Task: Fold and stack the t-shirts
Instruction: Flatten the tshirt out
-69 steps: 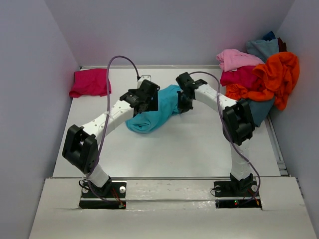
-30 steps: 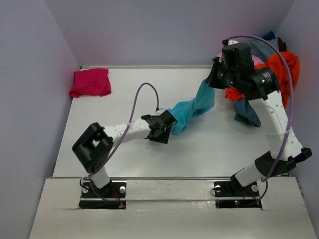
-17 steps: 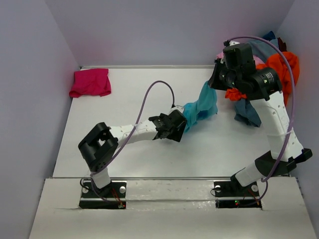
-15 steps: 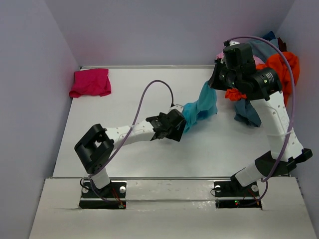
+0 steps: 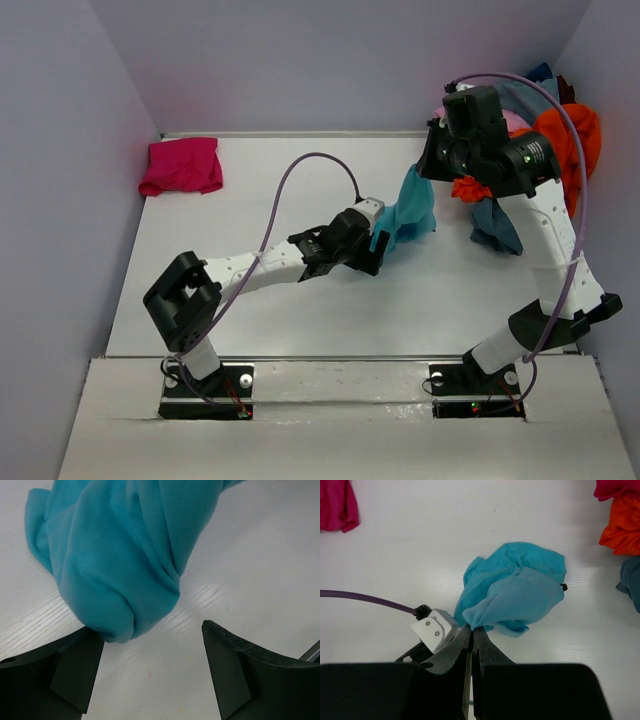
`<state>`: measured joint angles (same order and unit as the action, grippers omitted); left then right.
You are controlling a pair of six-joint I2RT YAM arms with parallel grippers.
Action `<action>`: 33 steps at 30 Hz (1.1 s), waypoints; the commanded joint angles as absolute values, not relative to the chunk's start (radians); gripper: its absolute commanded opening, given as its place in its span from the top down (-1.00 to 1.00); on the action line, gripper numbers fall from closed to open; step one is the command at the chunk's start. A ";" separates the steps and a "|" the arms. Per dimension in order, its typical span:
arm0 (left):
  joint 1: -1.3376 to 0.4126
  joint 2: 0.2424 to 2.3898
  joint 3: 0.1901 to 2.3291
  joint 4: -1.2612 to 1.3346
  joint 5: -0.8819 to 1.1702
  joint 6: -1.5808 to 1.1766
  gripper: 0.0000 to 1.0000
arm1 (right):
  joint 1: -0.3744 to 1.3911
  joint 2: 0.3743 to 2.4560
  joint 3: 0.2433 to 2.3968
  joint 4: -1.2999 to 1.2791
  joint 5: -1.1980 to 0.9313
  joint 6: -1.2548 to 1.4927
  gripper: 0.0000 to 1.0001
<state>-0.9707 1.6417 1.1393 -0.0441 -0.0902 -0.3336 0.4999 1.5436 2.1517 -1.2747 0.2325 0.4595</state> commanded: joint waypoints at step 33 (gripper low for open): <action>-0.933 1.283 1.330 -0.187 -0.615 -0.221 0.89 | 0.508 1.422 2.102 -1.232 0.285 0.439 0.86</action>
<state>-0.9356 1.3918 1.2633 -0.1707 -0.4335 -0.2649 0.4999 1.5036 2.1227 -1.2736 0.2653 0.4488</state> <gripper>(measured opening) 0.109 0.072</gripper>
